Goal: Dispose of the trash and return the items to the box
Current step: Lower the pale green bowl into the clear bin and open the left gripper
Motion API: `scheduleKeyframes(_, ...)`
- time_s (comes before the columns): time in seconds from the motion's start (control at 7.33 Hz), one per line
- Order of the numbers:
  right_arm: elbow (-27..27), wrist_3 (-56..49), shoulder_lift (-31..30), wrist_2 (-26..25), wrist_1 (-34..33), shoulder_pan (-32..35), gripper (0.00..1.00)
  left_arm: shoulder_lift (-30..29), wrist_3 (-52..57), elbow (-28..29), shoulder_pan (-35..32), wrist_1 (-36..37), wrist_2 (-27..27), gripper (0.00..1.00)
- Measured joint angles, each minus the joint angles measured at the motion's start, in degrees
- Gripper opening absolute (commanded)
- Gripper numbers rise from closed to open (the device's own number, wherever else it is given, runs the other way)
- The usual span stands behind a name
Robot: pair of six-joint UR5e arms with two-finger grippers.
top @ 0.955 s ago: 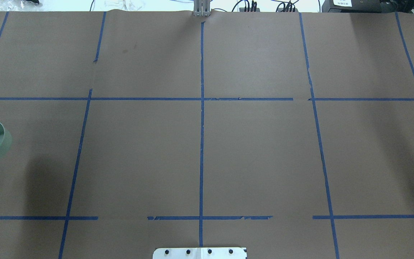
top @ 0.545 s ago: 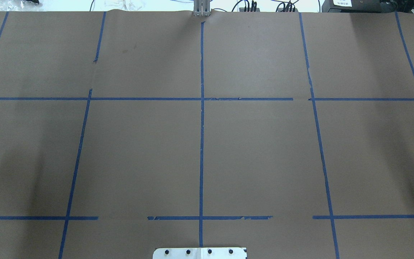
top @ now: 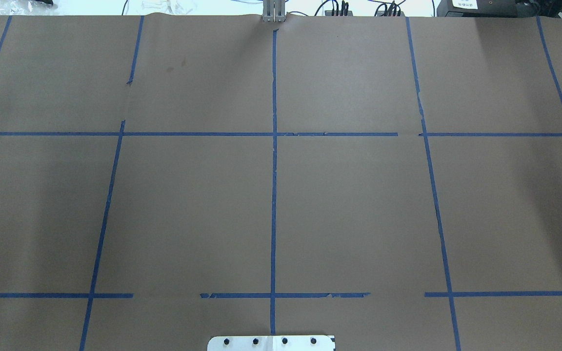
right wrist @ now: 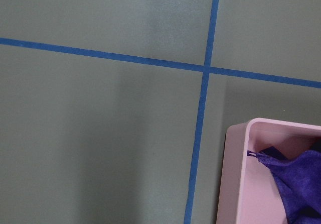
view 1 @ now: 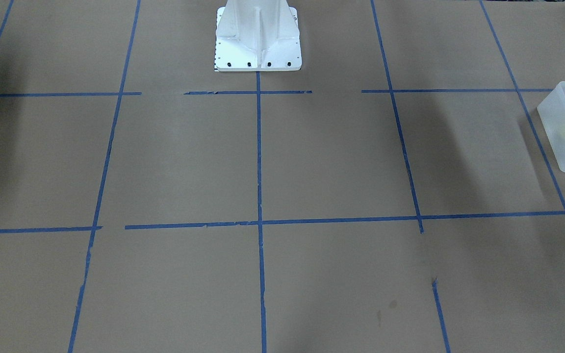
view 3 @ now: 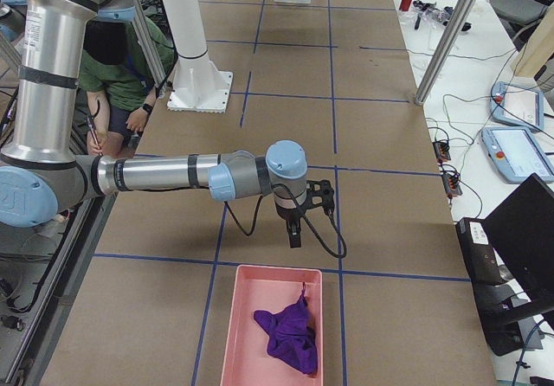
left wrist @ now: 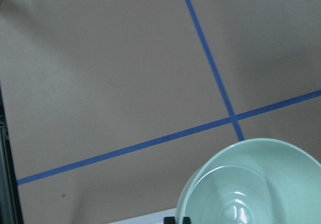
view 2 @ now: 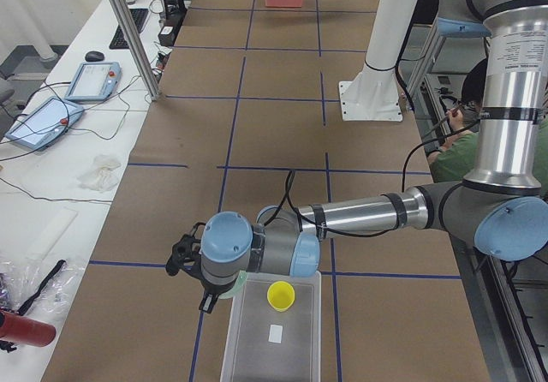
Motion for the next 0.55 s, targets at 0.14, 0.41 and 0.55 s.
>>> scheduleKeyframes(0.14,-1.6,-0.3,1.1,1.3,0.0,1.3,1.00,-0.2,1.7,3.4,-0.8,0.1,0.1,0.00)
scheduleKeyframes(0.41,-4.2,-0.4,3.3,3.0,0.0,3.0,1.00,0.5,2.9,7.5,-1.5,0.1,0.5,0.00)
scheduleKeyframes(0.55,-4.4,-0.4,3.6,3.5,0.0,3.3,1.00,1.7,3.0,8.2,-1.5,-0.1,1.2,0.00)
